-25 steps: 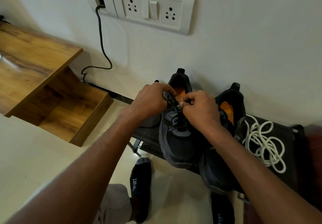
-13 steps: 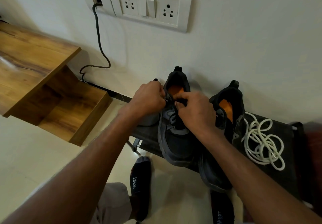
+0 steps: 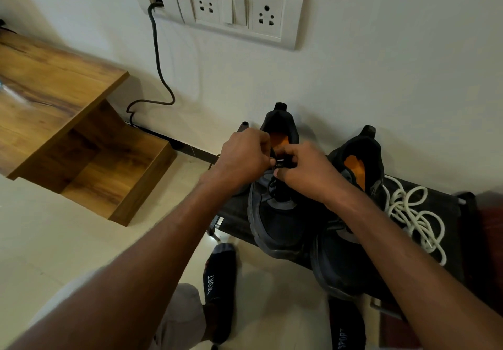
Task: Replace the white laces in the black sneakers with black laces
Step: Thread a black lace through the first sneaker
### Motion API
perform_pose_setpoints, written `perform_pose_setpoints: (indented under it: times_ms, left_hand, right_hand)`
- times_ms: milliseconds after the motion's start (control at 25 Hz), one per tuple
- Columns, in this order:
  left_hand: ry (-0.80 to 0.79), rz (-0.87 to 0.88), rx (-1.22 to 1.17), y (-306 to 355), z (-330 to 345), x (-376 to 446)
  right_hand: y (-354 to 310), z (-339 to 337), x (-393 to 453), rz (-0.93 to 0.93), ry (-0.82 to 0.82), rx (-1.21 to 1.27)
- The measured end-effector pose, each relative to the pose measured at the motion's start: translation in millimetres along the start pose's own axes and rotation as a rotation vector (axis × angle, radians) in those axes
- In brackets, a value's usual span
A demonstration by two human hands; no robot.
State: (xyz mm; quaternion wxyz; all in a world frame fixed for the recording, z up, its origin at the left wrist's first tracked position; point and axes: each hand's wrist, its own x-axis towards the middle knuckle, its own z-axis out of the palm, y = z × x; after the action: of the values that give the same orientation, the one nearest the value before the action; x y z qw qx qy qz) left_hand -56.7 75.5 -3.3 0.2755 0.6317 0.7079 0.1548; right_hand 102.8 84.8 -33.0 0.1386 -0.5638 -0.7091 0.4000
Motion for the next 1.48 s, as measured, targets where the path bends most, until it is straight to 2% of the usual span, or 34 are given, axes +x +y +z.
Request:
perform_pose_setpoints:
  times_ms: [160, 200, 240, 360, 400, 440, 480, 560, 600, 640, 680, 800, 880, 920, 960, 1000, 1040, 1080, 1120, 1160, 1200, 1240, 1280, 1320, 1480]
  left_hand:
    - [0.083, 0.018, 0.011, 3, -5, -3]
    - [0.1, 0.025, -0.051, 5, -11, -4]
    - [0.113, 0.047, -0.202, 11, -20, -7]
    - [0.086, 0.184, -1.059, 24, -59, -17]
    - [0.082, 0.188, -1.203, 25, -66, -19]
    - [0.113, 0.141, -1.166, 20, -66, -18]
    - [0.152, 0.067, -0.923, 14, -62, -16]
    - [0.111, -0.02, -0.155, -3, -34, -8]
    - [0.029, -0.014, 0.098, -8, -19, -6]
    - [-0.041, 0.016, 0.207, -10, -5, -4]
    - [-0.065, 0.04, 0.217, -9, 3, -3]
    - [-0.016, 0.075, 0.215, -1, 5, -1]
    - [0.039, 0.09, 0.006, 5, -6, -1]
    - [0.064, 0.112, -0.282, 10, -17, -3]
    - [0.063, 0.163, -0.692, 14, -30, -5]
    - [-0.003, 0.208, -1.121, 19, -42, -6]
    - [-0.053, 0.214, -1.424, 22, -50, -8]
    - [-0.043, 0.16, -1.507, 23, -54, -8]
    - [0.01, 0.055, -1.369, 21, -52, -7]
    - [0.059, -0.043, -1.058, 17, -46, -6]
    - [0.069, -0.086, -0.643, 9, -35, -4]
    - [0.018, -0.073, -0.275, 1, -23, -2]
    - [-0.051, -0.028, -0.023, -5, -12, -1]
    - [-0.093, 0.007, 0.082, -7, -5, 0]
    - [-0.098, 0.032, 0.028, -1, -7, 7]
  right_hand:
    - [1, -14, -7, -0.066, 0.059, -0.064]
    - [2, -16, -9, -0.07, 0.08, -0.091]
    - [2, -18, -11, -0.069, 0.094, -0.112]
    - [4, -20, -12, -0.082, 0.151, -0.11]
    - [4, -20, -12, -0.083, 0.182, -0.104]
    - [4, -21, -11, -0.084, 0.214, -0.096]
    - [4, -22, -10, -0.084, 0.24, -0.086]
    - [3, -23, -11, -0.075, 0.275, -0.085]
    - [1, -22, -11, -0.076, 0.281, -0.096]
    - [1, -22, -11, -0.081, 0.281, -0.105]
    - [1, -22, -11, -0.089, 0.276, -0.109]
    - [2, -21, -14, -0.099, 0.265, -0.13]
    - [3, -23, -14, -0.097, 0.261, -0.127]
    - [2, -24, -14, -0.097, 0.261, -0.115]
    - [2, -25, -14, -0.097, 0.263, -0.093]
    - [4, -26, -15, -0.097, 0.269, -0.073]
    - [5, -27, -15, -0.093, 0.272, -0.06]
    - [5, -27, -15, -0.088, 0.268, -0.058]
    - [4, -27, -16, -0.086, 0.263, -0.06]
    - [3, -26, -16, -0.084, 0.258, -0.066]
    - [2, -26, -17, -0.082, 0.26, -0.075]
    - [2, -27, -16, -0.077, 0.267, -0.084]
    - [2, -27, -15, -0.072, 0.274, -0.089]
    - [3, -26, -14, -0.071, 0.272, -0.088]
    - [7, -22, -13, -0.117, 0.202, -0.125]
